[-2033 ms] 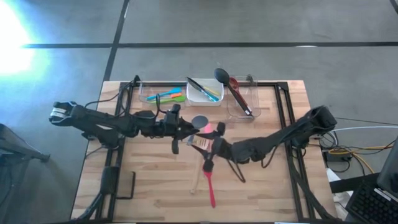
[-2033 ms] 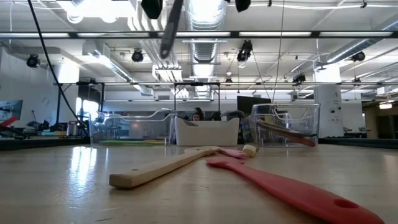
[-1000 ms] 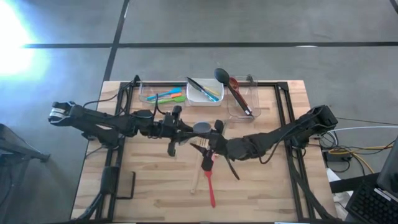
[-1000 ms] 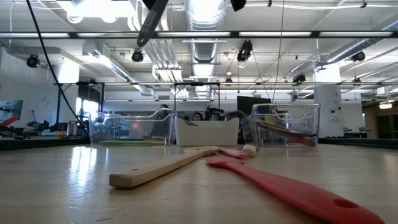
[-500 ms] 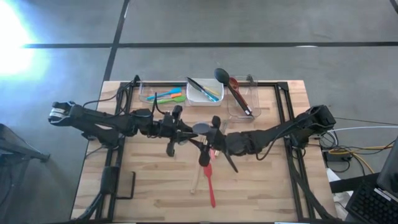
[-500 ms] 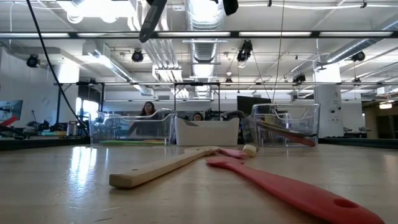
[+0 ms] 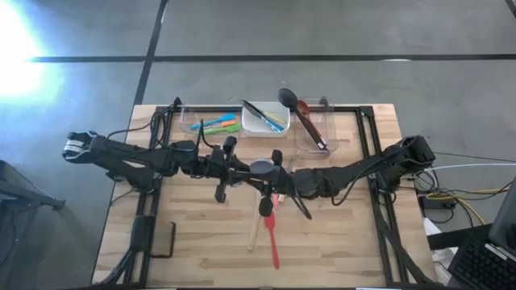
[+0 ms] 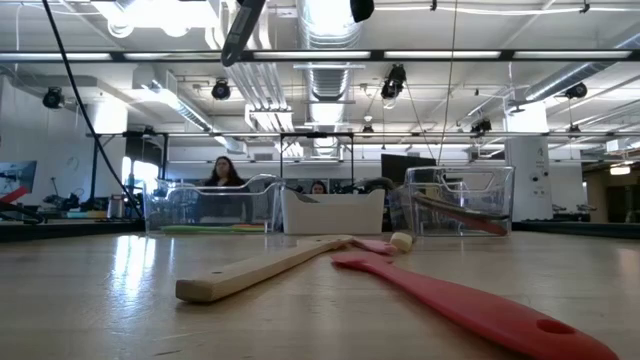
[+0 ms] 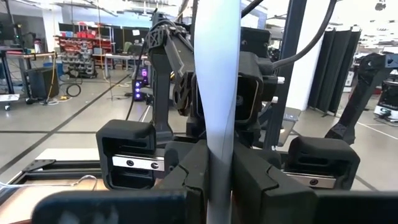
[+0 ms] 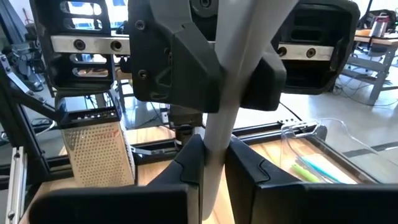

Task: Pick & Place Kitchen Items
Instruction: Put the gray ladle into the right transparent bin, then put the red spatula into the left transparent bin

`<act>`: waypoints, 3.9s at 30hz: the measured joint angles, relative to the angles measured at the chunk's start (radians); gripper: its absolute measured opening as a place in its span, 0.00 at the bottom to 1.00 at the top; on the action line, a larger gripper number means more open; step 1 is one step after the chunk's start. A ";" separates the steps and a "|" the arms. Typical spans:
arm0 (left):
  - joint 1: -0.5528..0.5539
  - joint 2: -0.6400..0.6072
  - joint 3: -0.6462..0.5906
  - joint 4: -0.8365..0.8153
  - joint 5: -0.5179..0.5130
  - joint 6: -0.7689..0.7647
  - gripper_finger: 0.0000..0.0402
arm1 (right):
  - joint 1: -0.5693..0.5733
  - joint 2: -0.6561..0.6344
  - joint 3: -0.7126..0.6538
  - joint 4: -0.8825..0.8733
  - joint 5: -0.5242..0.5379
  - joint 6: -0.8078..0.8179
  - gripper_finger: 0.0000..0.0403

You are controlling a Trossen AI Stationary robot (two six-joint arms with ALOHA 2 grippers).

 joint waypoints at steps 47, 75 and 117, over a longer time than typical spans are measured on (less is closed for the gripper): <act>0.001 -0.069 -0.160 -0.377 -0.216 -0.034 0.63 | -0.794 -0.202 0.303 -1.385 -0.289 0.274 0.07; 0.001 -0.069 -0.224 -0.385 -0.219 -0.003 0.63 | -0.898 0.117 0.300 -1.568 -0.373 0.285 0.07; 0.001 -0.069 -0.223 -0.381 -0.219 0.001 0.63 | -0.674 0.013 0.545 -1.529 -0.361 0.231 0.40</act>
